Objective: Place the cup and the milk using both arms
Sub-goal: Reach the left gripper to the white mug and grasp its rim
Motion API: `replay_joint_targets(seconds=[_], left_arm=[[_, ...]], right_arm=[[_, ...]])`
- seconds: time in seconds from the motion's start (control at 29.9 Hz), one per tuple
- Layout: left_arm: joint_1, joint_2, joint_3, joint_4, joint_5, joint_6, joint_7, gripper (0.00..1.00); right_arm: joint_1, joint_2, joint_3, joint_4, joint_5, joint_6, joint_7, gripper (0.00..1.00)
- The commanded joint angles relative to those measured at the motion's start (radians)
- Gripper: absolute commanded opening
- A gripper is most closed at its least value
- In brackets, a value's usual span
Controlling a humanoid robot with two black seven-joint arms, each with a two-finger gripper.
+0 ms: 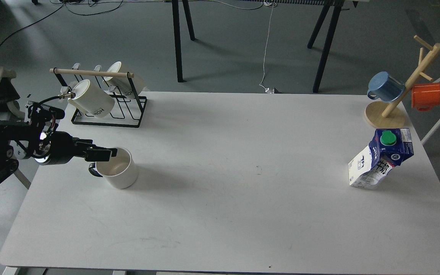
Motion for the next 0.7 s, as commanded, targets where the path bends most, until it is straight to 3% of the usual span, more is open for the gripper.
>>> replay_joint_targets(seconds=[0.0, 0.27, 0.53, 0.6, 0.67], left_arm=[[0.013, -0.026, 0.000, 0.029, 0.001, 0.003, 0.000, 1.00], [0.028, -0.067, 0.000, 0.083, 0.051, 0.069, 0.000, 0.95], [0.048, -0.067, 0.002, 0.087, 0.053, 0.098, 0.000, 0.68], [0.050, -0.069, 0.002, 0.087, 0.053, 0.106, 0.000, 0.58], [0.058, -0.070, 0.002, 0.087, 0.059, 0.120, 0.000, 0.40]], right_arm=[[0.001, 0.003, 0.001, 0.000, 0.000, 0.000, 0.000, 0.93], [0.000, 0.003, 0.001, 0.000, 0.000, 0.000, 0.000, 0.93], [0.000, 0.008, 0.001, -0.001, 0.000, 0.000, 0.000, 0.93], [0.000, 0.010, 0.001, -0.001, 0.000, 0.000, 0.000, 0.93], [0.000, 0.010, 0.000, -0.001, 0.000, 0.000, 0.000, 0.93]])
